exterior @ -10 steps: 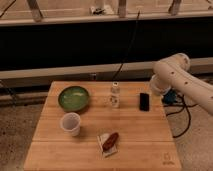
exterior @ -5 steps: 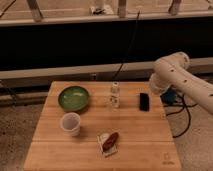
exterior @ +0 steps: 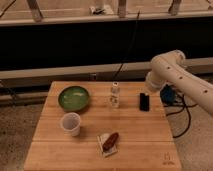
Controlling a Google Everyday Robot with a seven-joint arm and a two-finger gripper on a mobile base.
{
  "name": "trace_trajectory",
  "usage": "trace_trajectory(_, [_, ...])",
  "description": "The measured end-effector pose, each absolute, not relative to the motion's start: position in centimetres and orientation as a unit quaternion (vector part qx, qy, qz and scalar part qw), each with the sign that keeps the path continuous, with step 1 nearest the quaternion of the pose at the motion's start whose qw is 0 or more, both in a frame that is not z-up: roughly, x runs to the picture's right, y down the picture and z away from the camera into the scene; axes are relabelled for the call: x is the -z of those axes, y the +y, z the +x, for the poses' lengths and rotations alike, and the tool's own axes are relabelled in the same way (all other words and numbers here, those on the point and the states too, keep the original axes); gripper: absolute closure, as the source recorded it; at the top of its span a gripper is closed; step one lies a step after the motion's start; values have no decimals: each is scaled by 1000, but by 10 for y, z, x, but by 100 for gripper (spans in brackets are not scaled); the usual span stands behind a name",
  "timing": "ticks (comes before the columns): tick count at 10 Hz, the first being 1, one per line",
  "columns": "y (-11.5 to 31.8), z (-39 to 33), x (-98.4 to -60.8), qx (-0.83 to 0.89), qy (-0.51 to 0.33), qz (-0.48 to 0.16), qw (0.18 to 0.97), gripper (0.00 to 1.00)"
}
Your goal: Knock the bottle over
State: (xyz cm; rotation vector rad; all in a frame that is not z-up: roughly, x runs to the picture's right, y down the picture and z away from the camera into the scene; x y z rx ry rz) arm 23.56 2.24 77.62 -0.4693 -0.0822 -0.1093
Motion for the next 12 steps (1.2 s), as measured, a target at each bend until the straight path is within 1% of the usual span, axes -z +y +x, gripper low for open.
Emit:
trace_trajectory(4, [14,228,-789,70,-51,-234,968,99])
trace_trajectory(6, [5,205,-800,84,-65,-234,966,99])
trace_trajectory(10, [-3,194,-813,110,-75,-237,962,99])
trace_trajectory(12, [-4,172,-817,127,-82,-237,960,99])
